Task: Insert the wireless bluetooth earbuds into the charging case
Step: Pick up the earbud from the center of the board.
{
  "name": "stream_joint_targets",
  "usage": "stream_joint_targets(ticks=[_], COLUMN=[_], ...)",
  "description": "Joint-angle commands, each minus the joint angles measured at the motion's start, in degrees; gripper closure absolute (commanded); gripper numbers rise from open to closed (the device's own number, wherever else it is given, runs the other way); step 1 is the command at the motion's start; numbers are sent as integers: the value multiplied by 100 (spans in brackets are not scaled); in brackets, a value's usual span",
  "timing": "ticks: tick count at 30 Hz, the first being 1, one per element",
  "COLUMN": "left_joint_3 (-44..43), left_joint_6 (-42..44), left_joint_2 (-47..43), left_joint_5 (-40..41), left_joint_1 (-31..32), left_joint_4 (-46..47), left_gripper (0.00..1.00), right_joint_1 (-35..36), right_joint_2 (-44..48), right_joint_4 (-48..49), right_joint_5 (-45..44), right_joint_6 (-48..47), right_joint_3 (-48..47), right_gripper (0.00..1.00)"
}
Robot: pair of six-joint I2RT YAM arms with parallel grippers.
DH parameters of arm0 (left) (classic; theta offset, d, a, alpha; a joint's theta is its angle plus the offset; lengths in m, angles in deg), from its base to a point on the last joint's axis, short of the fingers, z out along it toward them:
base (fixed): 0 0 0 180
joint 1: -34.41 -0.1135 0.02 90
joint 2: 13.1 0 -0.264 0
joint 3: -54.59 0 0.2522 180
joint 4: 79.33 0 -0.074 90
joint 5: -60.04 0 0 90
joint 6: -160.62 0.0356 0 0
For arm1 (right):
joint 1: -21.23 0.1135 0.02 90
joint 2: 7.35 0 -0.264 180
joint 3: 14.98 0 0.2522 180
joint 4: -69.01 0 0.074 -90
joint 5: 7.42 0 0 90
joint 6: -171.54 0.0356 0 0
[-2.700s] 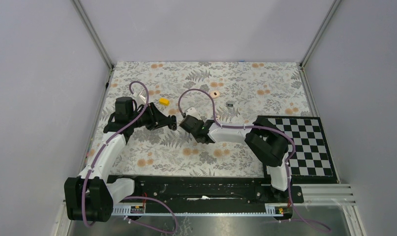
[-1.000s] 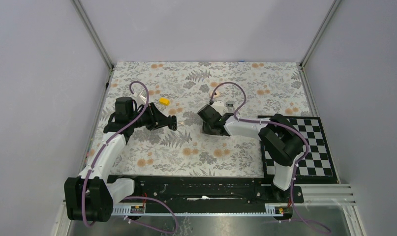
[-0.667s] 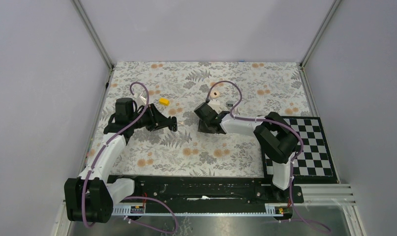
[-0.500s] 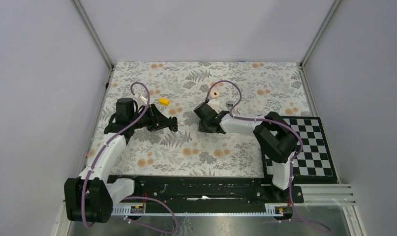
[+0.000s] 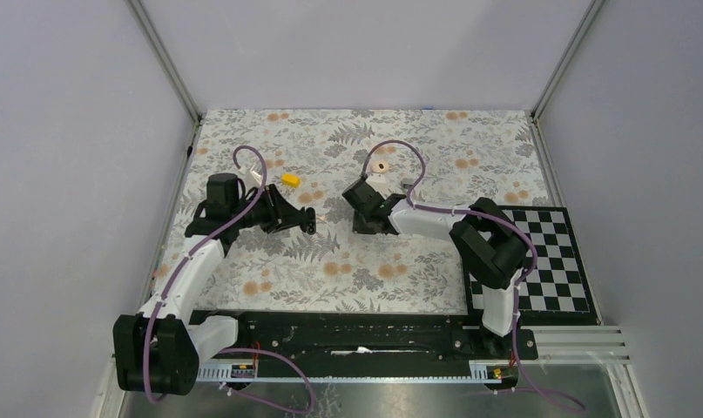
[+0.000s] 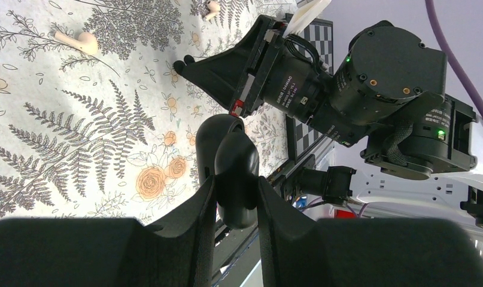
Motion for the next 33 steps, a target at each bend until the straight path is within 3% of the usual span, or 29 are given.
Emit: stream_joint_targets(ticks=[1, 9, 15, 22, 33], left_joint_3=[-127, -280, -314, -335, -263], left_joint_6=[44, 199, 230, 266, 315], left_joint_2=[-10, 148, 202, 296, 323], left_joint_5=[-120, -81, -93, -116, -124], left_joint_1=[82, 205, 223, 267, 293], left_joint_4=[197, 76, 79, 80, 76], left_gripper=[100, 100, 100, 100, 100], right_joint_1=[-15, -26, -31, -31, -31], right_joint_2=[393, 767, 910, 740, 344], right_joint_4=[-651, -2897, -4032, -4133, -3101], right_joint_5=[214, 1127, 1383, 1569, 1577], right_joint_6=[-614, -1993, -2424, -2646, -2613], right_joint_3=[-326, -917, -998, -840, -291], right_gripper=[100, 100, 100, 100, 99])
